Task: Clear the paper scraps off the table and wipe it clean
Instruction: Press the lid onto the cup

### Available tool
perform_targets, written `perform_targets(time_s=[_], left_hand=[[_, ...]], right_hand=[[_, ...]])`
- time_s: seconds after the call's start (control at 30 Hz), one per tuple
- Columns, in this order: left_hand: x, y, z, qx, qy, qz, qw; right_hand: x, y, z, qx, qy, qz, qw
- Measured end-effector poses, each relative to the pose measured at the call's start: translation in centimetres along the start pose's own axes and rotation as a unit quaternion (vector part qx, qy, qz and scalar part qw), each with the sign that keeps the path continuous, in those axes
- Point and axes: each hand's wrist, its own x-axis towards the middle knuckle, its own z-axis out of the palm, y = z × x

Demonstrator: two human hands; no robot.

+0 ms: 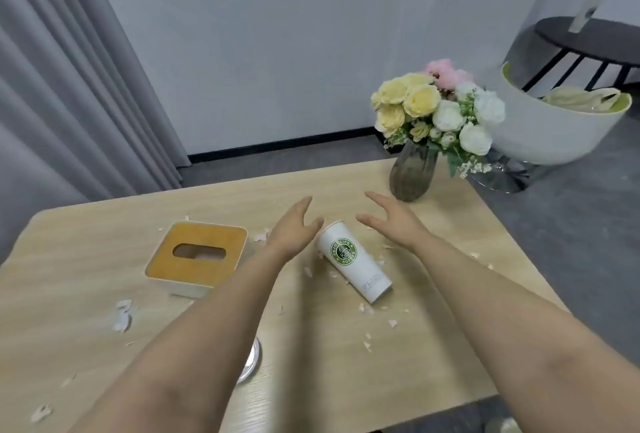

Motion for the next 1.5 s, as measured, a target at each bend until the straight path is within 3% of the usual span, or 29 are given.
perform_targets(time_s=[0.2,0.47,0.63,0.97,1.2,1.33,1.5], left_hand=[[-1.1,-1.3,5.4,-0.067,-0.021,-0.131,0.989],[-2.6,-1.3,9.3,-0.132,-0.069,-0.172,0.974],[-2.8,-1.4,10.1,-0.202,-0.078,-0.197,0.956],[-3.6,-1.2,6.0,-0.345,0.013,-0.222,0.912],[-6.5,-3.3,0.8,-0.408,0.049,-0.191,0.892],[-9.2,-4.9,-1.8,-0.443,0.113,-0.204,0.866],[-13.5,-7.7,-5.8,-0.432,0.180,-0.198,0.861]], right_hand=[[-0.9,3.0,3.7,0.054,-0.048,0.092,0.993],[-1.7,5.0,6.7,0.100,-0.091,0.123,0.983],[-1.9,5.4,7.9,0.126,-0.071,0.110,0.983],[-3.5,1.7,8.9,0.244,0.009,0.102,0.964],[-5.0,-4.2,11.1,0.277,-0.004,0.040,0.960],[-6.6,-7.8,12.9,0.279,-0.026,0.001,0.960],[-7.9,-11.3,16.1,0.294,-0.087,-0.029,0.951]])
